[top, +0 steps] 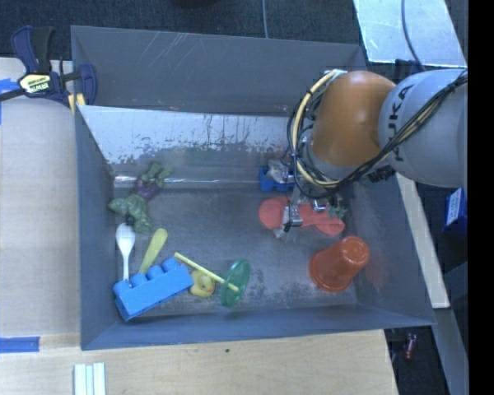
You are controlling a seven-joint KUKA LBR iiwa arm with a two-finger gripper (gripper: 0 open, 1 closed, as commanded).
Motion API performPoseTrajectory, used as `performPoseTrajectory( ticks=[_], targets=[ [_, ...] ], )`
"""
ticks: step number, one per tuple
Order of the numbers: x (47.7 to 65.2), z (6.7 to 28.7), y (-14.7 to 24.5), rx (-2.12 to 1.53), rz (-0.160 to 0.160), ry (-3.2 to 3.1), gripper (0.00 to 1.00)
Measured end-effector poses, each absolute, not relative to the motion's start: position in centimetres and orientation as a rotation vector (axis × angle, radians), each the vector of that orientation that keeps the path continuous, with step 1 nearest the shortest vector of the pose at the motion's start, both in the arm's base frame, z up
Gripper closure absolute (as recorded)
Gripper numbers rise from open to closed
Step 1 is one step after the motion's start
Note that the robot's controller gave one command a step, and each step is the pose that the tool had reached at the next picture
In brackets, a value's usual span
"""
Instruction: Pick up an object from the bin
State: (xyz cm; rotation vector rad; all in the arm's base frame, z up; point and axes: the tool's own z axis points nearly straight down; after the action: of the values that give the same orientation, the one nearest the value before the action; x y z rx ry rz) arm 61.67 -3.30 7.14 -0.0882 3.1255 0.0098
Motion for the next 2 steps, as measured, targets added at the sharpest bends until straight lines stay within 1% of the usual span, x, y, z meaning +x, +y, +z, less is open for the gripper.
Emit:
performPoseTrajectory(
  ticks=[1, 2],
  targets=[
    [60.47, 7.39, -6.15, 0.166, 0.016, 3.112, 1.00],
    [60.46, 7.41, -6.15, 0.165, 0.017, 3.112, 1.00]
  ],
)
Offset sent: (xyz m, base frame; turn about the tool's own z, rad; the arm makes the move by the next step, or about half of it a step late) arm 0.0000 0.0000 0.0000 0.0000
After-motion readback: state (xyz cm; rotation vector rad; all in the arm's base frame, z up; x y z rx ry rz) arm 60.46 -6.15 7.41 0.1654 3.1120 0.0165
